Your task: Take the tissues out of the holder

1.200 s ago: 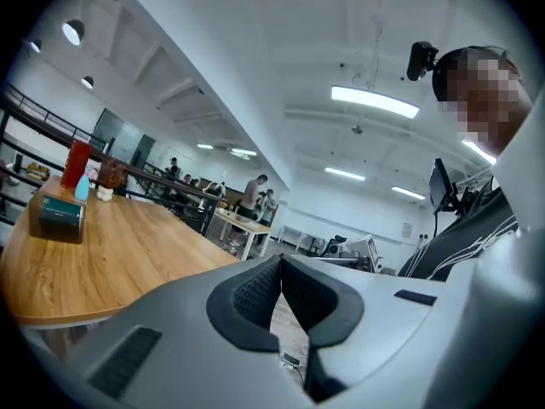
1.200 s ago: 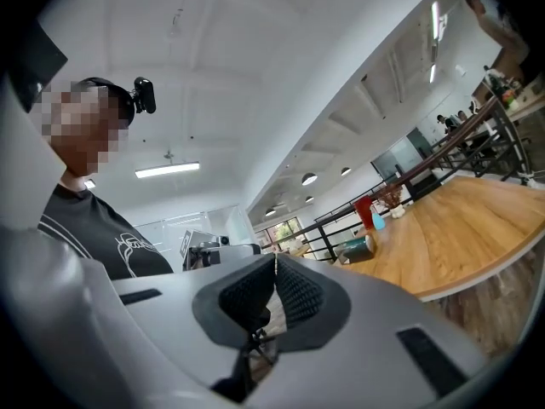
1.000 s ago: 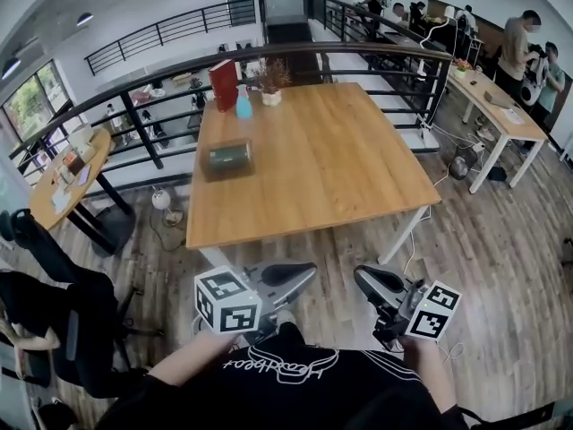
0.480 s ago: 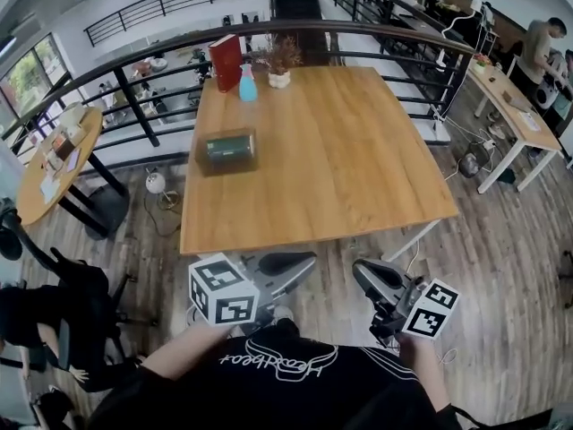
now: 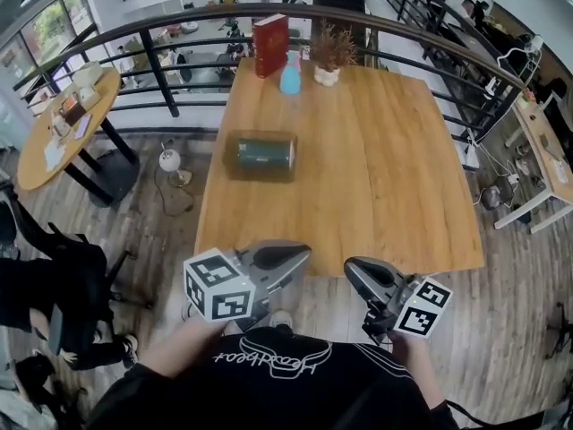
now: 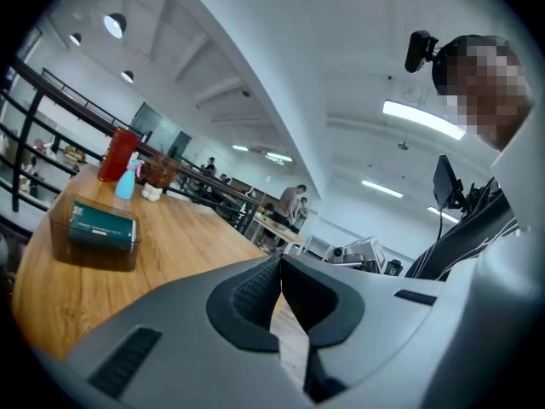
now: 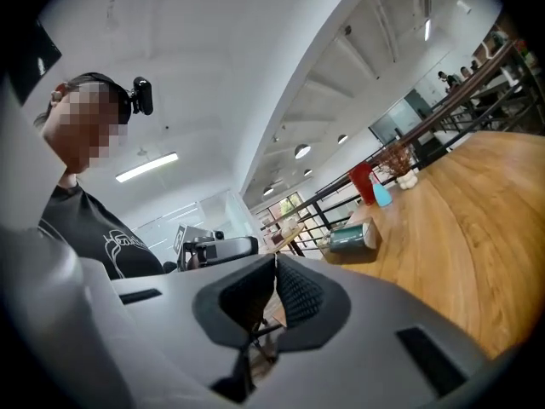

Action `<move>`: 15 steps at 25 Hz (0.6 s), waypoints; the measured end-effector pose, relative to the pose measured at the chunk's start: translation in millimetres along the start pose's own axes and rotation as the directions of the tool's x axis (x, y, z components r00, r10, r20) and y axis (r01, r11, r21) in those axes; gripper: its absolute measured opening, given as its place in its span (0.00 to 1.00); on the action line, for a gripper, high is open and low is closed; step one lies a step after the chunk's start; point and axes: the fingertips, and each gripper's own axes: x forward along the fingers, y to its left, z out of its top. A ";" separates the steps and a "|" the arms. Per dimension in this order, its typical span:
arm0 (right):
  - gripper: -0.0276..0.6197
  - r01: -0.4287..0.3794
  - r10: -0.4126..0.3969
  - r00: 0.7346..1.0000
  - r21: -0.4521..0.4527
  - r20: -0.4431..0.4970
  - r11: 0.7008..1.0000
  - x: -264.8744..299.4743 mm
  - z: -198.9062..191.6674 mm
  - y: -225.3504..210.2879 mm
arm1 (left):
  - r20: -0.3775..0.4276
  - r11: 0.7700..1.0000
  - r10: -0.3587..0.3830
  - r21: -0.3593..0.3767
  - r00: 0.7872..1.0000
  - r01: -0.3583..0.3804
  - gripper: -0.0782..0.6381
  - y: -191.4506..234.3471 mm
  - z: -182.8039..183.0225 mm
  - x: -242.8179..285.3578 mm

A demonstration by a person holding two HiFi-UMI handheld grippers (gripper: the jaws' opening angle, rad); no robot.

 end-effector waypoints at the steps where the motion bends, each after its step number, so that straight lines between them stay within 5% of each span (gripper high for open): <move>1: 0.07 -0.010 0.010 1.000 0.003 -0.017 1.000 16.5 1.2 -7.4 | 0.012 1.000 0.013 -0.012 1.000 -0.013 0.13 15.5 3.9 -4.6; 8: 0.07 -0.115 0.113 0.987 -0.020 -0.111 0.993 114.5 18.8 -32.1 | 0.052 0.993 0.104 -0.052 0.993 -0.102 0.13 94.7 26.3 -35.1; 15: 0.07 -0.113 0.102 0.983 -0.068 -0.153 0.991 146.9 24.0 -63.0 | 0.073 0.988 0.148 -0.063 0.986 -0.143 0.13 136.6 34.8 -34.9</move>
